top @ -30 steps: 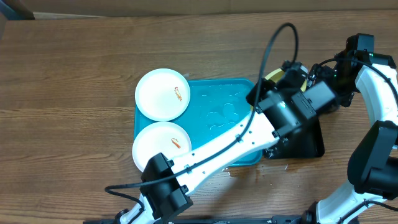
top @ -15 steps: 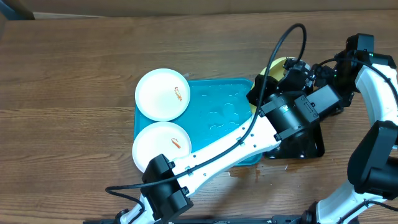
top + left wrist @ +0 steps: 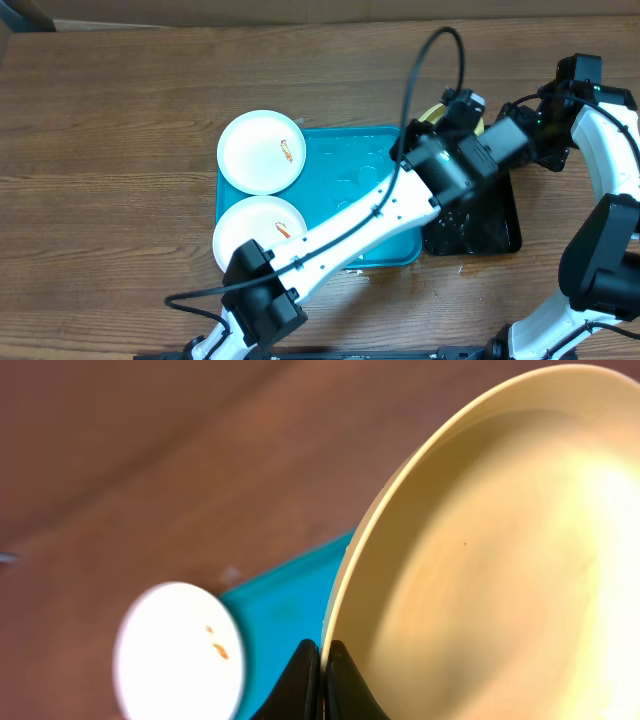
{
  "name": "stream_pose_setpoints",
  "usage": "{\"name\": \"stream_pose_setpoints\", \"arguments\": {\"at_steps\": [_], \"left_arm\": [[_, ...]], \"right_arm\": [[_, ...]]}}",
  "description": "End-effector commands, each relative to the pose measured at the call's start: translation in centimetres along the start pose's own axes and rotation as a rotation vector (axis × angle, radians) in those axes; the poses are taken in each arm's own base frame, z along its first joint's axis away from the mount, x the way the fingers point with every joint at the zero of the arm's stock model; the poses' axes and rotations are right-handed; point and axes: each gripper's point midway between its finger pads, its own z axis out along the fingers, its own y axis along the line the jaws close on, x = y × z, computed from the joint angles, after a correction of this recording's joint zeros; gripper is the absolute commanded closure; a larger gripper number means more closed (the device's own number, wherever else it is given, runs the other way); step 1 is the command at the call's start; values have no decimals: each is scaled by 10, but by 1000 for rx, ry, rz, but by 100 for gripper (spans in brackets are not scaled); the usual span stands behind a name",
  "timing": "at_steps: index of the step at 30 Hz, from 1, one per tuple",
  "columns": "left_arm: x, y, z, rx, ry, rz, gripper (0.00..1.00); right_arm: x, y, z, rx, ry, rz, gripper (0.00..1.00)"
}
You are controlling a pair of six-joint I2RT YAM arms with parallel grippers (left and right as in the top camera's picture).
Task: Clean dirty plates on tray and stack at the side
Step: 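Lift yellow plate with left gripper and carry it to the table's left side, then lower the yellow plate onto the table and release it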
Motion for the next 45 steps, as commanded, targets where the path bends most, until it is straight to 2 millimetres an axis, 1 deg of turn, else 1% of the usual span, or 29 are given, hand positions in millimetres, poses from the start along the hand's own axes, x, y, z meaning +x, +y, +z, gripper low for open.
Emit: {"name": "stream_pose_setpoints", "arguments": {"at_steps": [1,2,4,6,8,10,11,12,13,14,15,17,19,20,21,22,24,28,32,36,41,45], "left_arm": [[4,-1,20,251,140,-126,96],[5,5,27,301,178,-160,96],[7,22,43,384,244,-240,96],[8,48,58,422,288,-319,96],[11,85,77,430,325,-412,96],[20,131,96,407,358,-512,96],[27,159,107,368,373,-563,96],[35,183,114,334,386,-605,96],[44,208,121,299,402,-649,96],[58,237,128,251,422,-698,96],[70,260,132,207,440,-735,96],[101,314,138,95,479,-820,96],[131,357,139,17,513,-897,96],[143,373,139,-12,526,-929,96],[166,400,138,-58,548,-986,96],[180,415,136,-83,562,-1024,96],[204,439,133,-118,581,-1090,96],[245,471,126,-182,616,-1188,96],[276,487,121,-218,650,-1249,96],[295,491,126,-231,668,-1275,96],[314,479,143,-229,698,-1274,96],[329,476,155,-259,703,-1263,96]], "right_arm": [[-6,2,-6,-7,-25,-1,0],[-6,2,-6,-7,-25,-1,0],[-6,2,-6,-7,-25,-1,0],[-6,2,-6,-7,-25,-1,0],[-6,2,-6,-7,-25,-1,0],[-6,2,-6,-7,-25,-1,0],[-6,2,-6,-7,-25,-1,0],[-6,2,-6,-7,-25,-1,0],[-6,2,-6,-7,-25,-1,0],[-6,2,-6,-7,-25,-1,0],[-6,2,-6,-7,-25,-1,0],[-6,2,-6,-7,-25,-1,0],[-6,2,-6,-7,-25,-1,0],[-6,2,-6,-7,-25,-1,0],[-6,2,-6,-7,-25,-1,0],[-6,2,-6,-7,-25,-1,0],[-6,2,-6,-7,-25,-1,0],[-6,2,-6,-7,-25,-1,0],[-6,2,-6,-7,-25,-1,0],[-6,2,-6,-7,-25,-1,0],[-6,2,-6,-7,-25,-1,0],[-6,2,-6,-7,-25,-1,0]]}}
